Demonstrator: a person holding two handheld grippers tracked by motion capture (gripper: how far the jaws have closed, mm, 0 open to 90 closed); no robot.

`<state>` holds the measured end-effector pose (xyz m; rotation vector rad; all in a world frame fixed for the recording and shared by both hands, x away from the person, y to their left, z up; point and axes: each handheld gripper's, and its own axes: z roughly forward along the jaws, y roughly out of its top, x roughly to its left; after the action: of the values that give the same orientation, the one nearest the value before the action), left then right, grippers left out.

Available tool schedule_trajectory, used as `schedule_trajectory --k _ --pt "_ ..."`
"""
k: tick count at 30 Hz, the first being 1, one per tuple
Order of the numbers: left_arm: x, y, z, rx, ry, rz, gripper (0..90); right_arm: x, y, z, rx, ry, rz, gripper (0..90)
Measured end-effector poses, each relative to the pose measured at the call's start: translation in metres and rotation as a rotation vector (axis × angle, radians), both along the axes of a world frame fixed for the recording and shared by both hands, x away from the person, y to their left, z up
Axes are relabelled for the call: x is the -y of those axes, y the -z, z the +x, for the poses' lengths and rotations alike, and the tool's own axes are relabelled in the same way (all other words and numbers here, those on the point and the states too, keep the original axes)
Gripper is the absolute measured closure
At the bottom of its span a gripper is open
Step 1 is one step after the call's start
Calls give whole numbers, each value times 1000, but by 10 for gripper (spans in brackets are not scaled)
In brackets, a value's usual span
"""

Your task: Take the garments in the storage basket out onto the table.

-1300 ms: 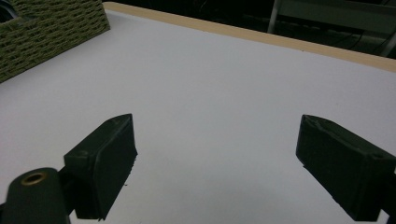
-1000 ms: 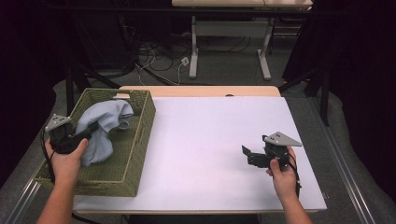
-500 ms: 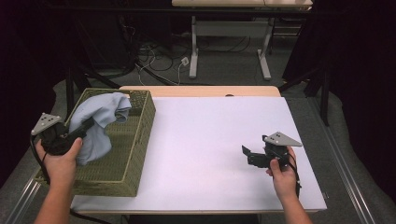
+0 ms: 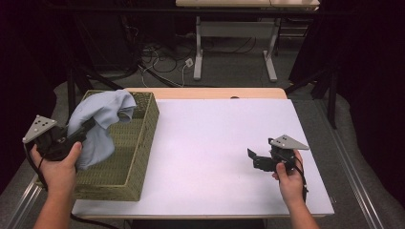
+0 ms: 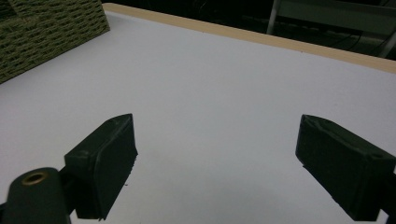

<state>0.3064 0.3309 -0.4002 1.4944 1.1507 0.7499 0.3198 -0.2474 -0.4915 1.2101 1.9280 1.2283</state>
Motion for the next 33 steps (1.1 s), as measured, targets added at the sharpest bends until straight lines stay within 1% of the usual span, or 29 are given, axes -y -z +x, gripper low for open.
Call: schedule_trajectory --k 6,19,21,22,23,24,27,28,29,30,32,33 --pt "7 -7 -6 24 23 -4 728 0 0 -1 -4 -3 -1 120" --pt "22 -16 -11 50 62 -4 728 0 0 -1 -1 -3 0 120" --pt "27 -17 -12 50 79 -3 728 0 -1 -1 -3 -5 -4 120" --pt "27 -17 -12 50 79 -3 728 0 -1 -1 -1 -6 -6 120" --pt "32 -18 -12 53 89 -2 728 1 -1 -1 -1 -7 -7 120" --pt "32 -18 -12 53 89 -2 728 1 -1 -1 -1 -7 -7 120" --pt "41 -20 -11 60 113 -4 728 1 -1 -1 -5 -2 0 120" --pt "41 -20 -11 60 113 -4 728 1 -1 -1 -5 -2 0 120" --pt "46 -20 -11 61 125 -6 728 1 -1 -1 -5 -1 3 120" --pt "46 -20 -11 61 125 -6 728 1 -1 -1 -5 -1 3 120" --pt "52 -21 -10 63 138 -4 728 1 -1 -1 -4 -3 7 120" --pt "54 -21 -10 64 145 2 728 2 -2 -2 -11 -6 2 120"
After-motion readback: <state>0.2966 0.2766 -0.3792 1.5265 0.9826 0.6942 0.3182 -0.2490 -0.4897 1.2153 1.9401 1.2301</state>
